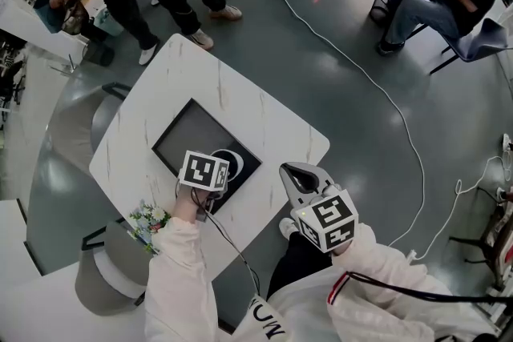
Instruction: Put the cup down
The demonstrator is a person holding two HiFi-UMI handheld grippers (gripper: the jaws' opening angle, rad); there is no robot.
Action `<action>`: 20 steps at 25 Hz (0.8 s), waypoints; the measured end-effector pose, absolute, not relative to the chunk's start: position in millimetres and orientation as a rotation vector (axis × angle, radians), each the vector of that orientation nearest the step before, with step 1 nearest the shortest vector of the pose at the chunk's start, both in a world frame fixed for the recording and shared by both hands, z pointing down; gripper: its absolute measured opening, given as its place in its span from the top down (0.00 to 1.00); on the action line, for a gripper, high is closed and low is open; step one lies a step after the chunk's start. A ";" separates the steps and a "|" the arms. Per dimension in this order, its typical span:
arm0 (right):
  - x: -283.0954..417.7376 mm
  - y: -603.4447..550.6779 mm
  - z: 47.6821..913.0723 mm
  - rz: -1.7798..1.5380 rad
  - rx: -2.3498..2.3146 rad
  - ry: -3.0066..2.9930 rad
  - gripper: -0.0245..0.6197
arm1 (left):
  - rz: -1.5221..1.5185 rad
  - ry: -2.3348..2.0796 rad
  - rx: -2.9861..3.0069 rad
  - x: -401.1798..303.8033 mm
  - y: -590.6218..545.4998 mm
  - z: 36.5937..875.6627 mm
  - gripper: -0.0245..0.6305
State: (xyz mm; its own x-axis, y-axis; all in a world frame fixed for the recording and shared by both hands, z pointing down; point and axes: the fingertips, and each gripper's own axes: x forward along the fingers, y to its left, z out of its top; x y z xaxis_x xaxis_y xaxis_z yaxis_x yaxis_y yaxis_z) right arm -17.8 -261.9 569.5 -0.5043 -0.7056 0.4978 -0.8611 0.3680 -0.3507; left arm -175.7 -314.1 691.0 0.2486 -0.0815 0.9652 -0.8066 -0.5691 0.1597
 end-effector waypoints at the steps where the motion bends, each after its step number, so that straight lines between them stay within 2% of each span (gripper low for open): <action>1: -18.2 -261.2 569.4 0.849 1.390 -2.369 0.95 | 1.365 -0.816 1.852 -175.5 -315.2 689.5 0.76; 8: -20.1 -256.8 567.7 0.846 1.384 -2.371 0.95 | 1.346 -0.822 1.863 -176.2 -317.8 682.3 0.70; 20: -19.8 -248.9 561.4 0.833 1.385 -2.371 0.95 | 1.288 -0.897 1.905 -179.7 -322.6 659.5 0.70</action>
